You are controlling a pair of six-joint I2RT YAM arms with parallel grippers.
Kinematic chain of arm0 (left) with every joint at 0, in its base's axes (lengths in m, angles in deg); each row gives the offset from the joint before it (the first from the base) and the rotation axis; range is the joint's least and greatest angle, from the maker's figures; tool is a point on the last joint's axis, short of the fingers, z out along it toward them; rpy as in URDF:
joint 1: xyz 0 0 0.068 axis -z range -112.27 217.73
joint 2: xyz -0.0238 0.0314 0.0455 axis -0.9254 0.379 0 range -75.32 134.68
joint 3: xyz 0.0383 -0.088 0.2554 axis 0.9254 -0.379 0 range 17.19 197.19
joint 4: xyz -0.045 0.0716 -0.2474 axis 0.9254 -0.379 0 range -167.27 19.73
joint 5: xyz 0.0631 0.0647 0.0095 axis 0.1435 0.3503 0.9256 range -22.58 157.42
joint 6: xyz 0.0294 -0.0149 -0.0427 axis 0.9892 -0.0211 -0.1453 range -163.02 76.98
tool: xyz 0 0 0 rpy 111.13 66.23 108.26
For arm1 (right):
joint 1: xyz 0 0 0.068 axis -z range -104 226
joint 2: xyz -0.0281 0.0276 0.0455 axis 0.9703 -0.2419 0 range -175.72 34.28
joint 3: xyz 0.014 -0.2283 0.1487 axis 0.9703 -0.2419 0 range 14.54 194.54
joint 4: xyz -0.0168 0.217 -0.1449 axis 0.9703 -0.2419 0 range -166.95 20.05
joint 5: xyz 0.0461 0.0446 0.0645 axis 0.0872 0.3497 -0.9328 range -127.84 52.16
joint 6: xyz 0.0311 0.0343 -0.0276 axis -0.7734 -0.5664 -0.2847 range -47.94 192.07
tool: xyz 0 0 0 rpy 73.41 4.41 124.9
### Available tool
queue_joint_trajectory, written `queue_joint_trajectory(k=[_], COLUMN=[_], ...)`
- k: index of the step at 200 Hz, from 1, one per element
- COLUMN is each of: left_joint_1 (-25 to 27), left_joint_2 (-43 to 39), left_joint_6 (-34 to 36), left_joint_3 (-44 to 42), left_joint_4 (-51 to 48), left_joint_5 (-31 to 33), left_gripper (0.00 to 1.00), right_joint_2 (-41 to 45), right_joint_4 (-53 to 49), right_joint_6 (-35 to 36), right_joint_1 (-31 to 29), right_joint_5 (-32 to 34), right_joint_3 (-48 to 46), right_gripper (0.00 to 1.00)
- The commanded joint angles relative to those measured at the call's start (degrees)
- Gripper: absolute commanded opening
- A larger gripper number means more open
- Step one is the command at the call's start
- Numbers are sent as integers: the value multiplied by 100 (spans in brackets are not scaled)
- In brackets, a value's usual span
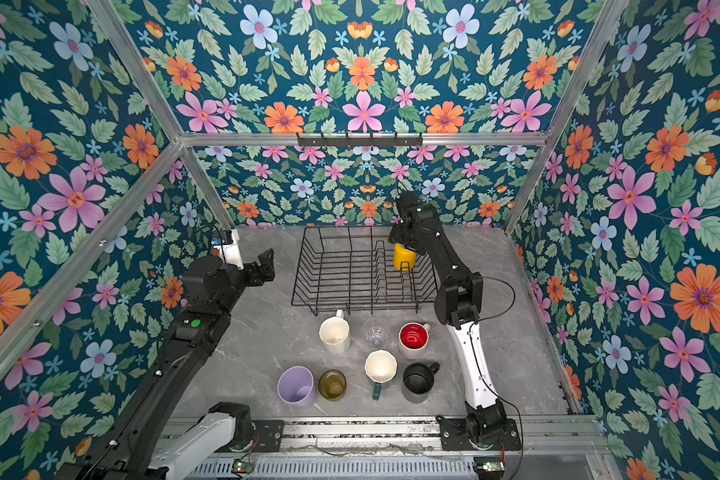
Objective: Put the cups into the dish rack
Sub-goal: 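Lower the yellow mug upright into the rack and open the right gripper, then move the right gripper back toward the black mug on the table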
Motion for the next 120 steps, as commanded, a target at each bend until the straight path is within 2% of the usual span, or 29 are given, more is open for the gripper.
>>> queue_joint_trajectory(k=[1,25,43,120], left_joint_1=[-4,-2,-2,-10], left_joint_2=[-12,-37,-57,-47], left_joint_6=[40,38,51,22], left_joint_3=[-6,-6,-6,-6], left_joint_4=[24,16,8,7], left_joint_5=[11,41,68,53], left_gripper=[97,97,97,97], right_joint_2=[178,471,929,4344], right_joint_4=[56,3,45,1168], right_joint_6=[71,183,325,567], right_joint_1=[-26,-78,-147,-423], right_joint_5=[113,230,417,627], right_joint_3=[7,-124,-553,-4498], right_gripper=[87,87,87,84])
